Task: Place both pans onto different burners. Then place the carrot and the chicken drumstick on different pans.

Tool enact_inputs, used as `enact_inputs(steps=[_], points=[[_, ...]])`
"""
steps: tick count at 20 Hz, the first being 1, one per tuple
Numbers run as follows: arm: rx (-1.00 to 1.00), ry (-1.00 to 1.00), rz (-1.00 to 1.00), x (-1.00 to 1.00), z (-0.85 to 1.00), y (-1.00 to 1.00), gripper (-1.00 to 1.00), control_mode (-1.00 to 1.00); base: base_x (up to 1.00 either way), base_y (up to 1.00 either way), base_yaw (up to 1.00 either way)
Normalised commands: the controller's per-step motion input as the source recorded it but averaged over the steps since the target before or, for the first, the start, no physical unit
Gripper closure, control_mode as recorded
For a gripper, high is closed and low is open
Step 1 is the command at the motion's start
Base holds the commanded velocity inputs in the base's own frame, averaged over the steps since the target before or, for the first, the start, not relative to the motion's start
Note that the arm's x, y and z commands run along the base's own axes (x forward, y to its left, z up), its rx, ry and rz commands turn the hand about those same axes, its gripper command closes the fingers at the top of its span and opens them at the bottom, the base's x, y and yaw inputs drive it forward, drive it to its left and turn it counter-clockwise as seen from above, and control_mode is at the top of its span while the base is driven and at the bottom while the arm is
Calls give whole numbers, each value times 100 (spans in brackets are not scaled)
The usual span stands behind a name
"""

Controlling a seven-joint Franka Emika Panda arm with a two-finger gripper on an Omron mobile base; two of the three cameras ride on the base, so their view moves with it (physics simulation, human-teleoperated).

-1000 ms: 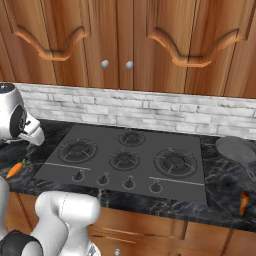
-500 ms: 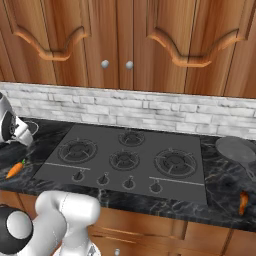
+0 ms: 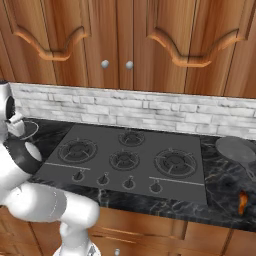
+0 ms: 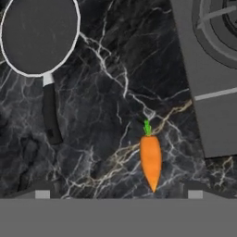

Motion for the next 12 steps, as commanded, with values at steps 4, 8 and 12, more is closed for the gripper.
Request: enact_inputs(steps=[4,8,12], points=[[-17,4,5,8,-16,65,-100,-100,0,0,0],[-24,-4,3,6,-34,77,-100,-100,0,0,0],[-11,-1,1,21,-54,76,-100,-100,0,0,0]])
